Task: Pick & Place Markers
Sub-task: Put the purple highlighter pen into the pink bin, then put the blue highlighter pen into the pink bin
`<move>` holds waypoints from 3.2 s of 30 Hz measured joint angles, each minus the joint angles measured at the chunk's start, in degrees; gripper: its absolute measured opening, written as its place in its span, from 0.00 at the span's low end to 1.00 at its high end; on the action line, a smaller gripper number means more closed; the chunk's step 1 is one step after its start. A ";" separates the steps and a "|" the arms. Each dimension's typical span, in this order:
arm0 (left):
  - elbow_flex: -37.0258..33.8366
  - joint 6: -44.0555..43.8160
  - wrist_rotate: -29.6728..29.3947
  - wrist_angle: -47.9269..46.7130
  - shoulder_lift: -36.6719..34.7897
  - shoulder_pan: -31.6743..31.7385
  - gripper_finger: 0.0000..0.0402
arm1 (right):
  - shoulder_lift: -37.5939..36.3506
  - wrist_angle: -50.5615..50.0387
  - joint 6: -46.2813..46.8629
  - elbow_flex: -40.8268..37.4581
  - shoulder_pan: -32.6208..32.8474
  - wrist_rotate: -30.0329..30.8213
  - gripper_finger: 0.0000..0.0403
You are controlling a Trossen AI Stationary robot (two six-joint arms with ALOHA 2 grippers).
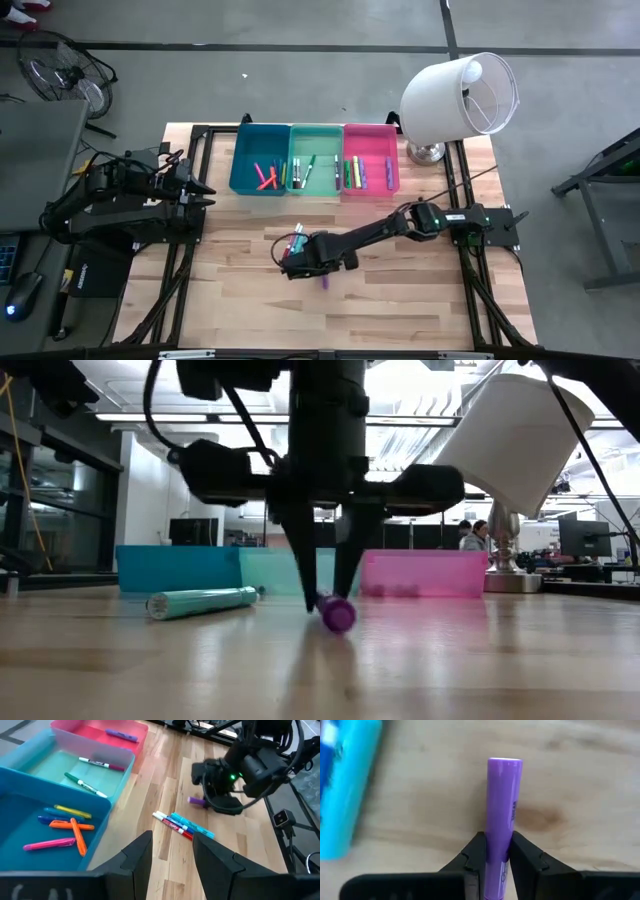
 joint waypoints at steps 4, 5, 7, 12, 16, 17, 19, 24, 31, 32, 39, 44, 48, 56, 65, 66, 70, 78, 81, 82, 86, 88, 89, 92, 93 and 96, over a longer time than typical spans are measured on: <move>0.00 0.68 -0.27 0.05 -0.01 0.00 0.35 | -2.08 -1.32 -2.26 0.07 -1.23 0.26 0.13; 0.00 0.68 -0.33 0.07 0.01 0.01 0.35 | -2.61 -2.14 -2.93 0.13 -1.61 0.59 0.13; 0.00 0.70 -0.39 0.09 -0.01 0.01 0.35 | -3.99 -3.92 -4.19 0.20 -2.47 1.93 0.13; 0.00 0.70 -0.50 0.11 0.01 0.02 0.35 | -7.87 -11.03 -7.61 0.23 -5.84 5.36 0.13; 0.00 0.69 -1.09 0.09 0.01 0.00 0.35 | -10.56 -17.81 -10.97 0.34 -10.00 7.88 0.13; -0.01 0.68 -1.32 0.09 0.00 0.01 0.35 | -11.19 -19.87 -11.87 0.32 -11.19 8.36 0.13; 0.00 0.68 -1.78 0.04 0.00 0.01 0.35 | -12.14 -21.57 -14.21 0.30 -13.72 9.98 0.13; -0.02 -0.14 -2.49 0.03 -0.01 0.02 0.35 | -13.49 -21.33 -22.30 0.00 -21.03 11.25 0.13; -0.01 -2.80 -2.49 0.01 0.00 0.01 0.35 | -13.49 -21.31 -31.54 0.00 -29.84 11.93 0.13; -0.02 -3.22 -2.50 0.02 0.01 0.02 0.35 | -13.49 -21.31 -32.35 0.00 -30.95 12.21 0.13; -0.02 -4.72 -2.54 0.01 0.00 0.02 0.35 | -13.49 -21.31 -36.13 0.00 -37.22 12.86 0.13; -0.02 -5.20 -2.77 0.00 0.01 0.02 0.35 | -13.49 -21.22 -36.12 -0.07 -39.20 13.29 0.13; -0.02 -6.18 -4.20 0.00 0.01 0.02 0.35 | -13.52 -19.72 -34.31 -4.18 -39.24 13.35 0.13; -0.02 -6.25 -4.63 0.02 0.01 0.02 0.35 | -13.42 -15.62 -29.16 -14.70 -38.25 12.40 0.13; -0.01 -6.25 -4.59 0.01 0.00 0.02 0.35 | -13.42 -11.08 -29.81 -19.28 -38.02 9.88 0.17; -0.02 -6.25 -4.59 0.02 -0.01 0.02 0.35 | -13.42 -10.86 -29.92 -19.37 -37.94 9.74 0.21; -0.02 -6.25 -4.57 0.02 -0.01 0.02 0.35 | -13.42 -10.67 -30.17 -19.39 -37.60 9.83 0.40; -0.02 -6.25 -4.52 0.02 -0.01 0.02 0.35 | -14.22 -10.96 -32.02 -19.39 -37.60 9.46 0.56; -0.02 -6.25 -4.52 0.02 -0.01 0.02 0.35 | -16.20 -11.09 -31.58 -19.39 -37.60 10.66 0.56; 0.00 -6.25 -4.52 0.00 0.01 0.02 0.35 | -16.93 -10.94 -31.27 -19.39 -37.60 11.17 0.56; -0.02 -6.25 -4.50 0.00 0.00 0.02 0.35 | -20.96 -8.89 -30.42 -19.39 -37.60 12.33 0.54; -0.02 -6.25 -4.51 0.01 0.01 0.02 0.35 | -22.90 -6.29 -30.01 -19.34 -37.28 12.39 0.53; -0.02 -6.25 -4.50 0.00 0.01 0.02 0.35 | -23.61 -4.86 -29.72 -19.34 -36.90 12.27 0.53; -0.02 -6.25 -4.52 0.00 0.01 0.02 0.35 | -25.31 -0.55 -28.33 -19.34 -35.15 12.27 0.51; -0.02 -6.25 -4.50 0.02 0.01 0.02 0.35 | -25.63 0.73 -27.95 -19.34 -34.57 12.15 0.51; -0.02 -6.25 -4.47 0.00 0.01 0.02 0.35 | -25.73 4.58 -26.52 -19.34 -32.45 11.29 0.50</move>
